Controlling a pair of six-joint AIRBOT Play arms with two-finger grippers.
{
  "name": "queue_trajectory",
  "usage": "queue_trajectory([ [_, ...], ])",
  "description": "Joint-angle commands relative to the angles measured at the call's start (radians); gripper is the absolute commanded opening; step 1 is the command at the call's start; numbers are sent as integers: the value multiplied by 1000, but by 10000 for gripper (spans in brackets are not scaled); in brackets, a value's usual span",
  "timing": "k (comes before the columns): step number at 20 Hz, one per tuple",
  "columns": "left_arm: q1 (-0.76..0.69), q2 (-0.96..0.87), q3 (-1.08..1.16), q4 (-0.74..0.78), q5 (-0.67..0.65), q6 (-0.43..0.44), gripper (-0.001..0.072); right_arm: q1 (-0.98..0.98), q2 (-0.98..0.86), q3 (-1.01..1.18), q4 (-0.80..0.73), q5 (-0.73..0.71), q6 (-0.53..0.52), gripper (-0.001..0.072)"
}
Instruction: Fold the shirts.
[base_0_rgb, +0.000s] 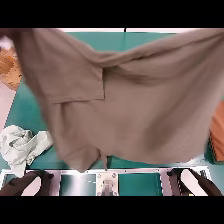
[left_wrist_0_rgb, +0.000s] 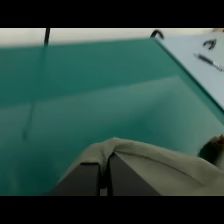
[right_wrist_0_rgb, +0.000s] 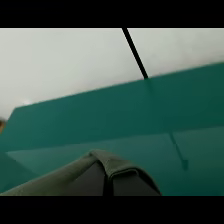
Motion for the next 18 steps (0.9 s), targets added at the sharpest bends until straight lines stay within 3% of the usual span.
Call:
queue_trajectory([
  [1,-35,-154,-287,-74,236,92,32,88,-210,-190,-48,-147,-80,17],
  [5,-129,-523,-242,-109,441,126,31,100,-597,-117,-38,-233,-89,17],
  [10,-130,-797,23,-161,510,91,31,100,-963,195,7,-195,-80,17],
  [15,-130,-829,122,-140,534,69,31,92,-1025,388,13,-145,-77,17],
  [18,-113,-828,124,-132,373,69,31,63,-1007,415,-26,7,-77,15],
])
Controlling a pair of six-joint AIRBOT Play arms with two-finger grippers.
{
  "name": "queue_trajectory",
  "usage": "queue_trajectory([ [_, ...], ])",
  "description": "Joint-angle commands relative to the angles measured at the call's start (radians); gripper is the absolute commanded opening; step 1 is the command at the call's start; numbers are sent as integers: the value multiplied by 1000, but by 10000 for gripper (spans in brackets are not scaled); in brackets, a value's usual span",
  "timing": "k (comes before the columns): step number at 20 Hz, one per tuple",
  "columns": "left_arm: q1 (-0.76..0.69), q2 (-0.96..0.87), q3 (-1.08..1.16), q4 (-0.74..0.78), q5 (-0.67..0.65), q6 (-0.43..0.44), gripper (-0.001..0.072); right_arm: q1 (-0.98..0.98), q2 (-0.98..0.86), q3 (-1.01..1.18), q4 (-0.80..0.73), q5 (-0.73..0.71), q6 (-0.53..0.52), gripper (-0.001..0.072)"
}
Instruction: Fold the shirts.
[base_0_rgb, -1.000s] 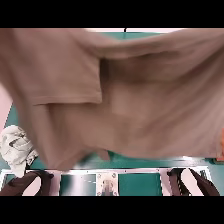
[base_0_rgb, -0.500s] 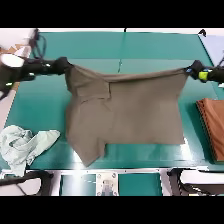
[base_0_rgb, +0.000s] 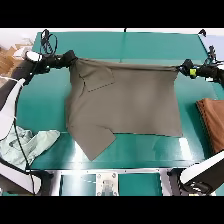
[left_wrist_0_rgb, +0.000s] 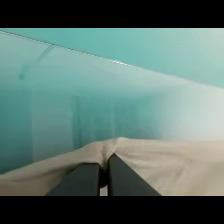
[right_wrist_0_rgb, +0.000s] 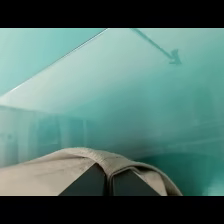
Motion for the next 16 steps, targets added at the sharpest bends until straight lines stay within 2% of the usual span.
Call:
queue_trajectory([
  [1,25,-13,22,23,-182,-10,31,-29,5,50,-67,173,6,14],
  [4,69,-13,22,53,-418,-45,30,-50,64,-7,-246,259,78,14],
  [7,55,-12,21,250,-590,-146,29,-63,175,-179,-330,262,77,14],
  [12,-3,-12,21,452,-721,-259,29,-69,311,-448,-399,241,89,14],
  [16,-10,-13,21,507,-786,-291,30,-68,315,-566,-398,242,124,15],
])
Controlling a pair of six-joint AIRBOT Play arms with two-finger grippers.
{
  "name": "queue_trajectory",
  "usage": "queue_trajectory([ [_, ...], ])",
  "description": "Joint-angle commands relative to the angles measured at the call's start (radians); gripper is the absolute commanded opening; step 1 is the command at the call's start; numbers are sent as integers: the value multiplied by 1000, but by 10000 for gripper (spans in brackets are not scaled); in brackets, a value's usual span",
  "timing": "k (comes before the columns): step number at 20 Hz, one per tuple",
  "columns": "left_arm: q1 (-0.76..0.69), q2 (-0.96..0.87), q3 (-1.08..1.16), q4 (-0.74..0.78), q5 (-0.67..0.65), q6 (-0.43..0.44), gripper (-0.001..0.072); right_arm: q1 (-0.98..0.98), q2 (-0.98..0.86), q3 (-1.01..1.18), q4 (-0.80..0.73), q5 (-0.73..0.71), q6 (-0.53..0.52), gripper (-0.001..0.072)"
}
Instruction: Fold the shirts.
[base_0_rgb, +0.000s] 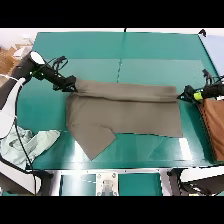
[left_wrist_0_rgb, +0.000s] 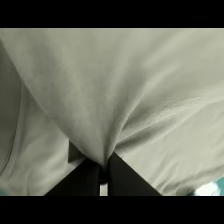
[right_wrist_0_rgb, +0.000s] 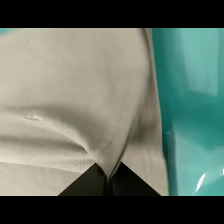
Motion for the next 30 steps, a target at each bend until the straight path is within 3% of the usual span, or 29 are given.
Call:
queue_trajectory([
  [1,-9,-1,1,74,-71,-43,30,0,18,-107,-18,0,29,16],
  [4,-9,-2,1,42,-42,-41,31,-1,18,-111,-18,-10,31,19],
  [5,-9,-2,1,27,-45,-41,33,-1,19,-101,-18,-10,37,111],
  [6,-9,-2,2,9,-55,-42,144,-2,19,-79,-18,6,55,286],
  [7,-9,-1,2,-8,-71,-42,370,-2,19,-48,-19,48,76,316],
  [8,-9,3,2,-13,-97,-41,440,-2,20,-11,-33,109,104,316],
  [9,-9,10,2,-11,-130,-38,440,-2,26,14,-69,163,139,315],
  [10,-7,27,0,-8,-166,-32,436,-2,47,18,-113,194,169,313],
  [11,-6,55,-1,0,-197,-25,371,-2,76,6,-151,207,203,312],
  [13,-6,138,-34,33,-224,-22,361,-2,166,-74,-211,196,257,215],
  [15,-5,287,-162,123,-212,-23,362,-3,271,-198,-303,196,323,211],
  [17,-5,452,-348,183,-177,-25,363,-14,383,-334,-332,195,374,33],
  [18,-6,549,-467,183,-145,-25,364,-22,448,-409,-317,195,388,25],
  [19,-6,637,-576,180,-109,-36,388,-23,520,-484,-294,196,395,24],
  [21,-6,796,-784,169,-16,-89,537,-23,660,-613,-226,195,399,26],
  [22,-6,856,-873,145,21,-109,583,-23,731,-671,-204,188,399,44],
  [23,-6,895,-950,119,53,-115,583,-23,791,-719,-204,171,412,137],
  [25,-6,910,-1066,42,130,-122,583,-23,859,-782,-197,114,455,488],
  [26,-6,908,-1116,-11,179,-120,582,-23,869,-806,-188,85,474,524],
  [30,-89,908,-1264,-143,404,-121,580,-23,869,-859,-180,-42,520,524],
])
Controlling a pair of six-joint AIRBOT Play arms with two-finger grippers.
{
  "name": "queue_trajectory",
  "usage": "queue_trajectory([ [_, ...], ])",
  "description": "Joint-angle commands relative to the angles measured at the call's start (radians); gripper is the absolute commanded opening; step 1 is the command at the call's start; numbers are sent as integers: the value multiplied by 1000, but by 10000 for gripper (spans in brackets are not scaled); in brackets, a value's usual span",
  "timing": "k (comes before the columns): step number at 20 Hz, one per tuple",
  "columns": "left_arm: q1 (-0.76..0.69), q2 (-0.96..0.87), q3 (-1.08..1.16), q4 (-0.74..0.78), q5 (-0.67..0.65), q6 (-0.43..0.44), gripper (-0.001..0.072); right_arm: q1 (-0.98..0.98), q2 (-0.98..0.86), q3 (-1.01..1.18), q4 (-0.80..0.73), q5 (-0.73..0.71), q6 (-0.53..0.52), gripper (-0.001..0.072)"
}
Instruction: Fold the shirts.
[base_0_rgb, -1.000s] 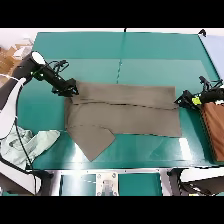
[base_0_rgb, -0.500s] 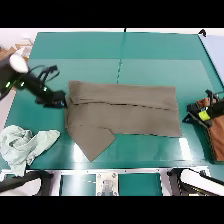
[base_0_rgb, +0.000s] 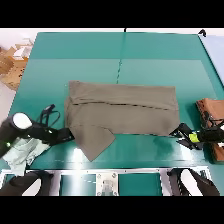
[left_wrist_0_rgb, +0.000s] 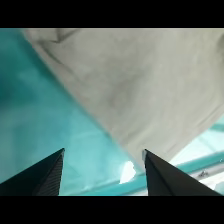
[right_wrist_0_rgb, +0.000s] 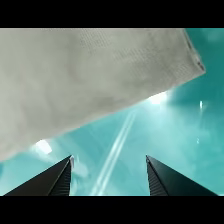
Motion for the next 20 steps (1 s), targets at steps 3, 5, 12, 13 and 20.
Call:
queue_trajectory([
  [3,-117,14,-186,-207,292,-8,580,0,2,-79,56,-182,87,524],
  [5,-128,14,-197,-223,330,-16,549,0,-51,-90,121,-238,87,524],
  [12,-128,14,-247,-368,417,7,318,47,-235,-92,189,-393,63,385],
  [13,-128,14,-233,-391,409,56,101,47,-235,-86,189,-403,39,274],
  [20,-128,14,50,-141,180,34,31,47,-234,24,127,-219,-52,19],
])
